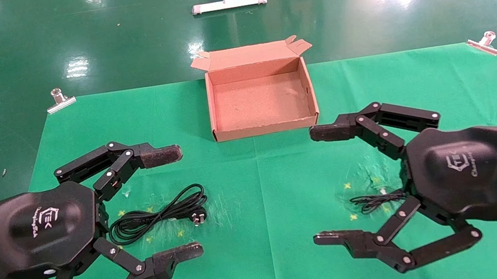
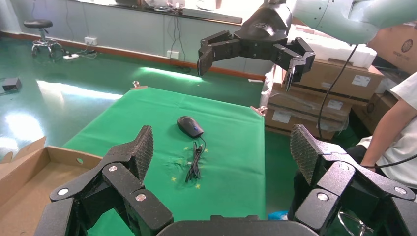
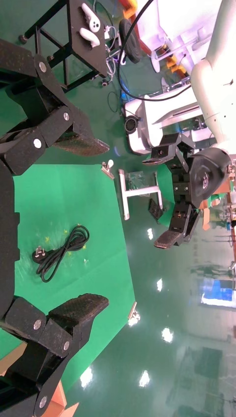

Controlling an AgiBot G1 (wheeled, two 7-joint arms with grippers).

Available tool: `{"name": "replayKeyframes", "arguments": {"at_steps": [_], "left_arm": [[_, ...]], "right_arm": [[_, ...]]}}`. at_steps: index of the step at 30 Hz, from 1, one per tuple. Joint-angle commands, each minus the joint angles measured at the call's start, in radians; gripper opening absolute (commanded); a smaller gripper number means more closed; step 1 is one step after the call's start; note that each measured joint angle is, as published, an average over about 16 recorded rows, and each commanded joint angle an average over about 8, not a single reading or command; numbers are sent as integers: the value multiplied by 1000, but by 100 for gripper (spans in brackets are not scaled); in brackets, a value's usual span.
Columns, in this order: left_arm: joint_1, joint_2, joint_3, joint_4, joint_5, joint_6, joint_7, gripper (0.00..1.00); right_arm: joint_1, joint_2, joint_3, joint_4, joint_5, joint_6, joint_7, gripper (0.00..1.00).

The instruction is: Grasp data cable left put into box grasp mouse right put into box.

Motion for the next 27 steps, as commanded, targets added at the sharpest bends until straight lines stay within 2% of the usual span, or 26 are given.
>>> {"name": "replayKeyframes", "arguments": {"at_steps": [1, 27], "left_arm": [[0, 0, 0, 0, 0, 0, 0, 100], [0, 0, 0, 0, 0, 0, 0, 100]], "right_arm": [[0, 0, 0, 0, 0, 0, 0, 100], [0, 0, 0, 0, 0, 0, 0, 100]]}}
